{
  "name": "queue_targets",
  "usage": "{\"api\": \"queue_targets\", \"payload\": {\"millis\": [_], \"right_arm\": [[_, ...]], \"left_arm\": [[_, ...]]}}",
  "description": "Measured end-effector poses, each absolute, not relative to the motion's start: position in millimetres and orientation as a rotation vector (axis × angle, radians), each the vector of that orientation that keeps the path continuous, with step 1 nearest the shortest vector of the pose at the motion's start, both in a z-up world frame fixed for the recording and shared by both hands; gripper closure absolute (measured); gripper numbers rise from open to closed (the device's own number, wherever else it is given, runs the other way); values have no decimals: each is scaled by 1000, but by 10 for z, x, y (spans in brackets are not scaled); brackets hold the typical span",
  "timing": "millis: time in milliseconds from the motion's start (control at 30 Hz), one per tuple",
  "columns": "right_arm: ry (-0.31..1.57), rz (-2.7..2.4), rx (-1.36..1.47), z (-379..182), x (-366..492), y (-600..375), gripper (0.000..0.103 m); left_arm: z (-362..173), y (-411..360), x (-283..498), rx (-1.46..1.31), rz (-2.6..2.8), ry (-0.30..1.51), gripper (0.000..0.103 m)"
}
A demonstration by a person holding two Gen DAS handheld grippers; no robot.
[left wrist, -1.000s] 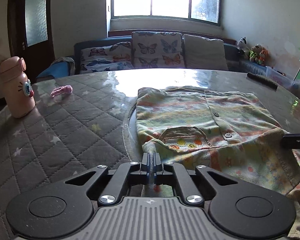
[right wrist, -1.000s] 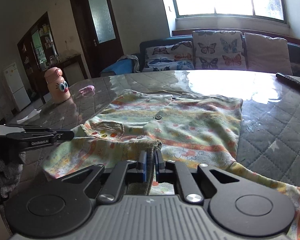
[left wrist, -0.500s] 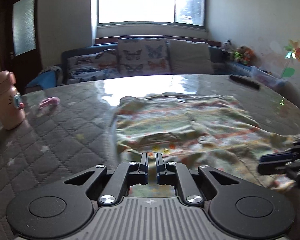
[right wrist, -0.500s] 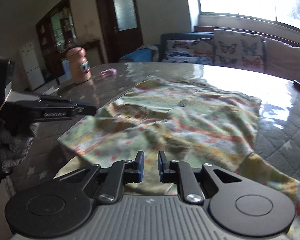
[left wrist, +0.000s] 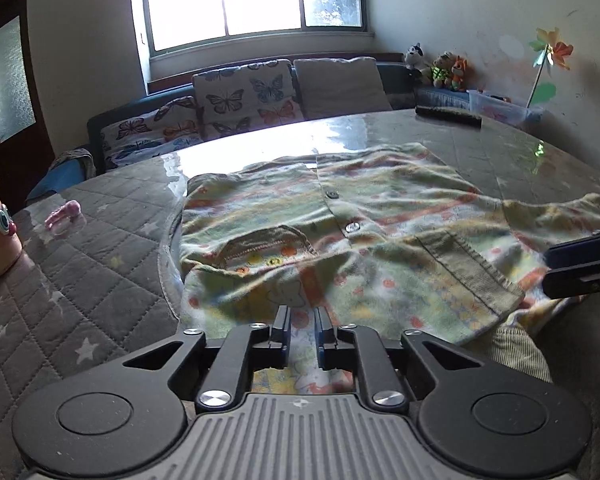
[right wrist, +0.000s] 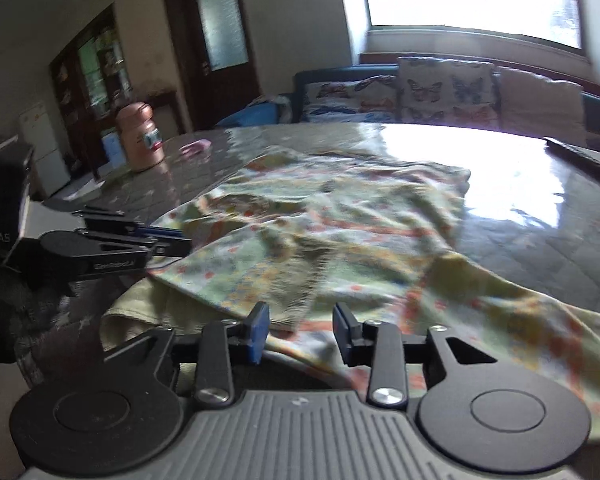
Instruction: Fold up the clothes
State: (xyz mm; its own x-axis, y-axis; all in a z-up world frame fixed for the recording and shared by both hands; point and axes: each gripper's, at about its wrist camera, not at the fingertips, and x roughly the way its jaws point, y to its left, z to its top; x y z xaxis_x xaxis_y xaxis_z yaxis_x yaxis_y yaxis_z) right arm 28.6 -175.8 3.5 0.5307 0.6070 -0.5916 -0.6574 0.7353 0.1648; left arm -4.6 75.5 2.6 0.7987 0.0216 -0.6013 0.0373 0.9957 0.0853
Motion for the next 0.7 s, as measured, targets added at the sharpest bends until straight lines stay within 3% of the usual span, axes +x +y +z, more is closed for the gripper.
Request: {"api": "queue_targets", "payload": {"millis": [300, 700], "right_arm": [[676, 379, 32, -60, 420, -2757, 62], [637, 44, 116, -207, 471, -3622, 59]], "left_arm": [[196, 618, -83, 108, -18, 588, 51], [190, 501, -55, 130, -16, 601, 33]]}}
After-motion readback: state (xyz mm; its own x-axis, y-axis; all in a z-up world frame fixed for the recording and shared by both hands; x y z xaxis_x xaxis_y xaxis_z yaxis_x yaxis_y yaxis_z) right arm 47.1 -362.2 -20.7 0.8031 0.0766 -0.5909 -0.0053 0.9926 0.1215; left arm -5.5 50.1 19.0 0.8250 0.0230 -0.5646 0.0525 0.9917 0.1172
